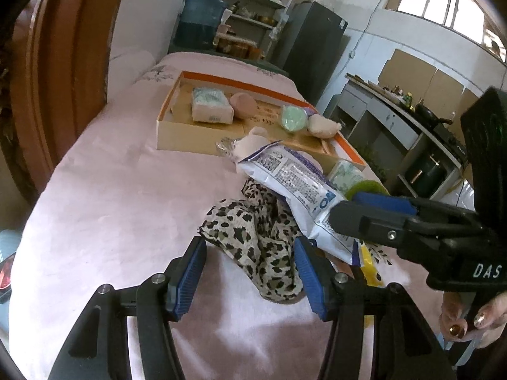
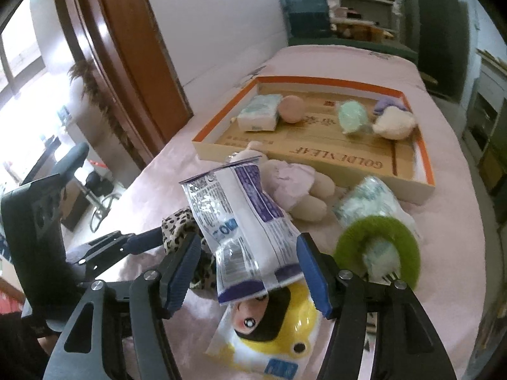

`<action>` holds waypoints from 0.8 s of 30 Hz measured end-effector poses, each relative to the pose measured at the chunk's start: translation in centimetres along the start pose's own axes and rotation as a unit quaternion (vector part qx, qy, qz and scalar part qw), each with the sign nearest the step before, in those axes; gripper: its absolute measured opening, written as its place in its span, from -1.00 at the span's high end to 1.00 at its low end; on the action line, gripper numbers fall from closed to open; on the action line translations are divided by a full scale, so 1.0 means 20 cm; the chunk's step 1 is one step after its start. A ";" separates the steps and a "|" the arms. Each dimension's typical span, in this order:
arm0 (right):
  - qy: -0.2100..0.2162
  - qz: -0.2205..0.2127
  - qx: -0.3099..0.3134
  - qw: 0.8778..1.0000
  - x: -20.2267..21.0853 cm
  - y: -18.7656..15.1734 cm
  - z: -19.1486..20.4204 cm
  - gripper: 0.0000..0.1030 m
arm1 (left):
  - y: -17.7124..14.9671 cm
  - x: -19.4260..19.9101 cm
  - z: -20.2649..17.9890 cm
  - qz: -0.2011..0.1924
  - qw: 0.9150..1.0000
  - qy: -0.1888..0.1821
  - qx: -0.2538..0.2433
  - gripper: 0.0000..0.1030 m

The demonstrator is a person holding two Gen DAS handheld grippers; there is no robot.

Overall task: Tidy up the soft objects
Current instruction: 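Grasp the leopard-print scrunchie with left tool while right tool grasps the snack bag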

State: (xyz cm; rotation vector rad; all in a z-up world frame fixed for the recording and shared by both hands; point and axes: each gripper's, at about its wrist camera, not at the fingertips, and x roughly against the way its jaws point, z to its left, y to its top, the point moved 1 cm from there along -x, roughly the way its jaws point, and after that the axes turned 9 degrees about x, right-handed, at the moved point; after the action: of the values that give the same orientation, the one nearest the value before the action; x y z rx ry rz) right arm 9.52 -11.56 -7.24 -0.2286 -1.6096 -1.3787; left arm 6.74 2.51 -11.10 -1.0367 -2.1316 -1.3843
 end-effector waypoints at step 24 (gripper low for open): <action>0.025 0.022 0.011 0.999 -0.15 0.03 -0.03 0.32 | 0.03 -0.07 0.03 0.020 0.999 -0.026 0.017 0.74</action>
State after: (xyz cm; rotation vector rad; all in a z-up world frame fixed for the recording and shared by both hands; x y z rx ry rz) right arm 11.76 -10.51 -9.02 -0.2142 -1.5685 -1.3218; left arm 8.16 2.69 -11.90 -1.1091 -2.1511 -1.3120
